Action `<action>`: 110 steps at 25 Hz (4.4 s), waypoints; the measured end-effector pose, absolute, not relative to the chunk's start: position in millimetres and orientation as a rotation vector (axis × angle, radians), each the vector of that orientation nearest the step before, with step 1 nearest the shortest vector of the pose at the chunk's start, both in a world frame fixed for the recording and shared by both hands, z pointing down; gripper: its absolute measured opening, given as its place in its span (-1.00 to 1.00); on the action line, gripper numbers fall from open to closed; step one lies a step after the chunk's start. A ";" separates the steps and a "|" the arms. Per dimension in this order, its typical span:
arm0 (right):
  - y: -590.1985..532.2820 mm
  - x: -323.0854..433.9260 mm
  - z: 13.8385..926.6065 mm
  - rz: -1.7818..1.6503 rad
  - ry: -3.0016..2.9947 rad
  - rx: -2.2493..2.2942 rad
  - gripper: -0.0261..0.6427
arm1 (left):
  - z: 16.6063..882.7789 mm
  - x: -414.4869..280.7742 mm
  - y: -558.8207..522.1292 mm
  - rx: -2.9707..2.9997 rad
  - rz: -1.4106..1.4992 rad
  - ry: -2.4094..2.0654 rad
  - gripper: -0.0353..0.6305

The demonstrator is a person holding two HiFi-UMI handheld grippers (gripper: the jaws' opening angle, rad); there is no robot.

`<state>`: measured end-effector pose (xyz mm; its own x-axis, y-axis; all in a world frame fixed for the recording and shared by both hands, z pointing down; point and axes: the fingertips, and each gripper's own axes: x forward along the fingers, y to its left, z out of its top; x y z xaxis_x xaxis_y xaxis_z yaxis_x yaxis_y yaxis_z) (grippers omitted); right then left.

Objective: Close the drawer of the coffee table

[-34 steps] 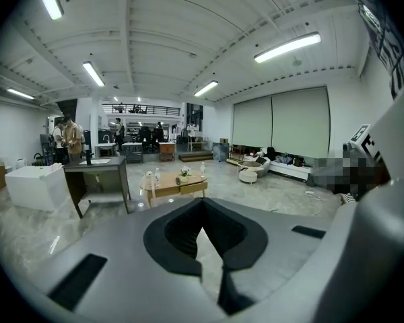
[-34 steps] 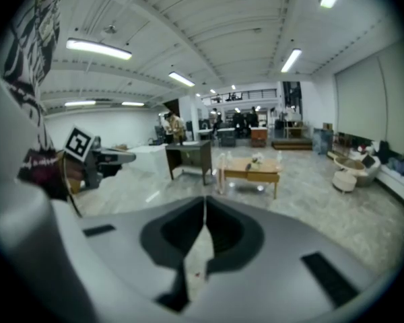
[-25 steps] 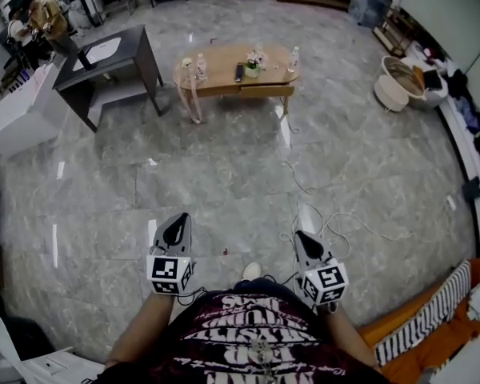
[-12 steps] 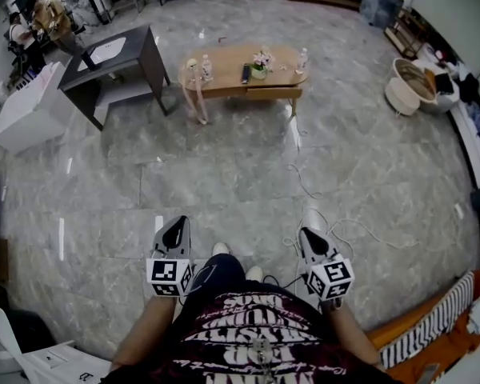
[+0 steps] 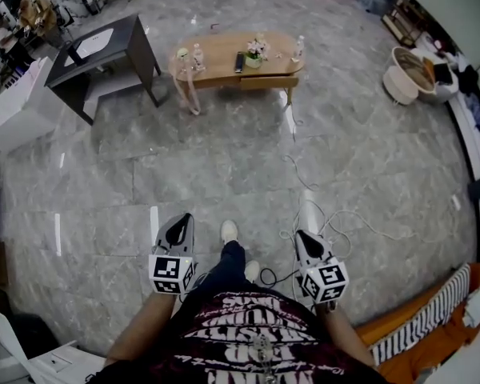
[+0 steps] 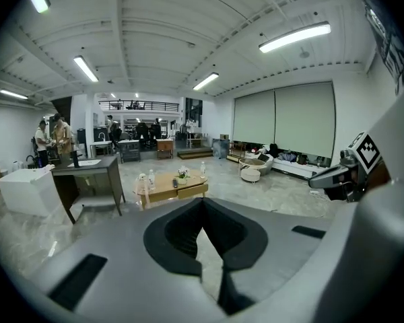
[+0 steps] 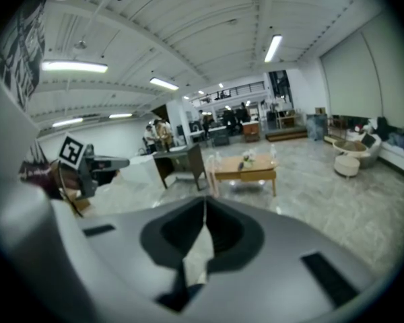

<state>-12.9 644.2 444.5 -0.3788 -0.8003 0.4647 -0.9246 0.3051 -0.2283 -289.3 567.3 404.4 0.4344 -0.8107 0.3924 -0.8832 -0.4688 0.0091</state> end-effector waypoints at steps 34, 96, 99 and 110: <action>469.9 -17.1 410.9 0.548 -2.273 1.672 -0.82 | 391.8 -277.3 376.2 2.563 0.420 -1.406 -0.82; 252.2 48.1 389.9 0.469 -2.507 1.601 -0.82 | 373.5 -196.9 159.7 2.579 0.364 -1.486 -0.82; 240.9 59.8 393.4 0.471 -2.516 1.547 -0.82 | 376.6 -180.2 150.9 2.567 0.345 -1.493 -0.82; 245.2 84.0 407.2 0.537 -2.481 1.552 -0.82 | 382.5 -150.3 136.7 2.560 0.366 -1.433 -0.82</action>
<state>84.0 245.2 407.2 -0.4459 -0.8341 0.3248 -0.8937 0.3950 -0.2127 -150.3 136.7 382.5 0.5036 -0.8096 0.3015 -0.8551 -0.5168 0.0403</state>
